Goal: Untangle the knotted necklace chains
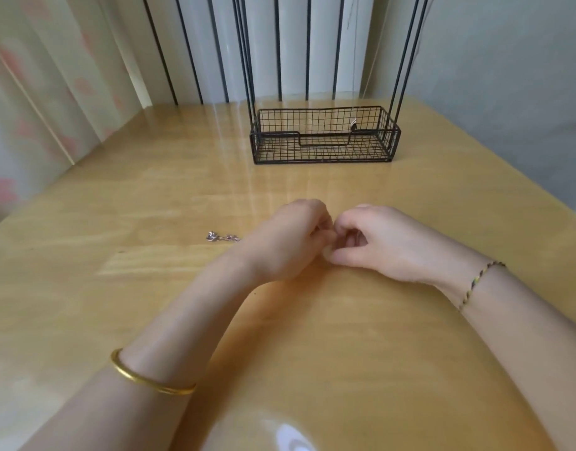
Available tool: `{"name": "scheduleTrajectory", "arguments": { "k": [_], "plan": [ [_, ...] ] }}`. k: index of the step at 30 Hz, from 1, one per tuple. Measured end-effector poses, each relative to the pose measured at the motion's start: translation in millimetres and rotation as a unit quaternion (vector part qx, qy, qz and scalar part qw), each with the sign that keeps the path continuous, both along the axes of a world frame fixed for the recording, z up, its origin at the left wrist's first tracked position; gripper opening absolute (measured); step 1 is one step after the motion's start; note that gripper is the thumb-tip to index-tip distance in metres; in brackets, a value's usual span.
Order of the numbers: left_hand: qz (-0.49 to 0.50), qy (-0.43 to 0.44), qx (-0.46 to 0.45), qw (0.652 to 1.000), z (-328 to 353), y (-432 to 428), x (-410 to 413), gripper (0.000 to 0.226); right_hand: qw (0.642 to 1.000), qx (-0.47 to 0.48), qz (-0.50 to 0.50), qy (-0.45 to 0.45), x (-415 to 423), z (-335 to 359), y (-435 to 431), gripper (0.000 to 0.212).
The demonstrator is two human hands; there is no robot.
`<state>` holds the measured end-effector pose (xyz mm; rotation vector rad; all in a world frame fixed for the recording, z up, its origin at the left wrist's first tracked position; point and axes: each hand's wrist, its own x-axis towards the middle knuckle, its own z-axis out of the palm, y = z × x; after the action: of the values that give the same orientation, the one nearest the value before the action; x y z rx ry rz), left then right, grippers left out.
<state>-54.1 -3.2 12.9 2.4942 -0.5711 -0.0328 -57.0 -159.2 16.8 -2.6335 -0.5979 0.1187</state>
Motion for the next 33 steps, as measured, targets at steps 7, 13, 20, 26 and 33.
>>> {"name": "scheduleTrajectory", "arguments": {
  "k": [7,13,20,26,33],
  "plan": [
    [0.058,0.071,-0.22,0.971,13.7,16.6,-2.4,0.016,0.95,0.291,-0.069,0.093,-0.2,3.4,3.6,0.017],
    [0.084,0.145,-0.262,0.95,16.1,45.2,1.9,0.007,0.743,0.624,-0.175,0.167,8.6,16.3,-6.2,0.022],
    [0.088,0.224,-0.325,0.915,11.8,44.8,3.0,0.007,0.534,0.786,-0.243,0.195,13.1,16.0,-9.6,0.025],
    [0.11,0.226,-0.378,0.891,12.0,40.4,0.5,0.013,0.524,0.787,-0.28,0.168,16.8,12.8,-16.9,0.028],
    [0.126,-0.022,-0.202,0.971,11.6,33.8,0.6,0.017,0.651,0.689,-0.273,0.164,14.9,12.1,-3.2,0.022]
  ]
}}
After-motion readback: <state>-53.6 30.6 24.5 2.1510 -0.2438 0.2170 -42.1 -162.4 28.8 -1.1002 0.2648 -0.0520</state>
